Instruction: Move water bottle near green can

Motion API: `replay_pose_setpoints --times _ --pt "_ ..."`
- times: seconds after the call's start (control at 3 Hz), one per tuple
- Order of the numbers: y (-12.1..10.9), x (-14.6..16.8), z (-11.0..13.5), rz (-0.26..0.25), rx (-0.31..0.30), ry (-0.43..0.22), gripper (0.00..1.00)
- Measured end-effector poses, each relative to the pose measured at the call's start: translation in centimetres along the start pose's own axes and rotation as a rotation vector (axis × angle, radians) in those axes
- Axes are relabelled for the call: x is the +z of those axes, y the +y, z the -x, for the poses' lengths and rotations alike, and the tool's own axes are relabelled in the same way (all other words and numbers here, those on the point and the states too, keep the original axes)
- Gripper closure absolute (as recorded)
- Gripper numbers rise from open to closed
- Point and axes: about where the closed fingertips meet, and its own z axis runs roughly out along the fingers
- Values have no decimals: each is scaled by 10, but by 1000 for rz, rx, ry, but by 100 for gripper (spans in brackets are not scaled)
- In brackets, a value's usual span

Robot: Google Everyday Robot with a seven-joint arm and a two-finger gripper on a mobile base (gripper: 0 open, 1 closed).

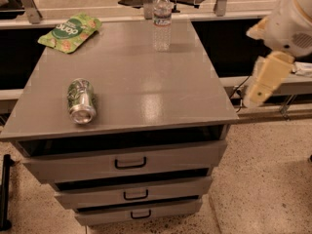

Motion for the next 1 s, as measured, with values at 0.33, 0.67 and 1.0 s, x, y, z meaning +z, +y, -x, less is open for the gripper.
replay_pose_setpoints --times 0.33,0.67,1.0 --pt "-58 25 27 -54 -11 -97 0" --pt "-110 46 52 -97 36 -211 0" --pt "-157 68 82 -154 112 -326 0"
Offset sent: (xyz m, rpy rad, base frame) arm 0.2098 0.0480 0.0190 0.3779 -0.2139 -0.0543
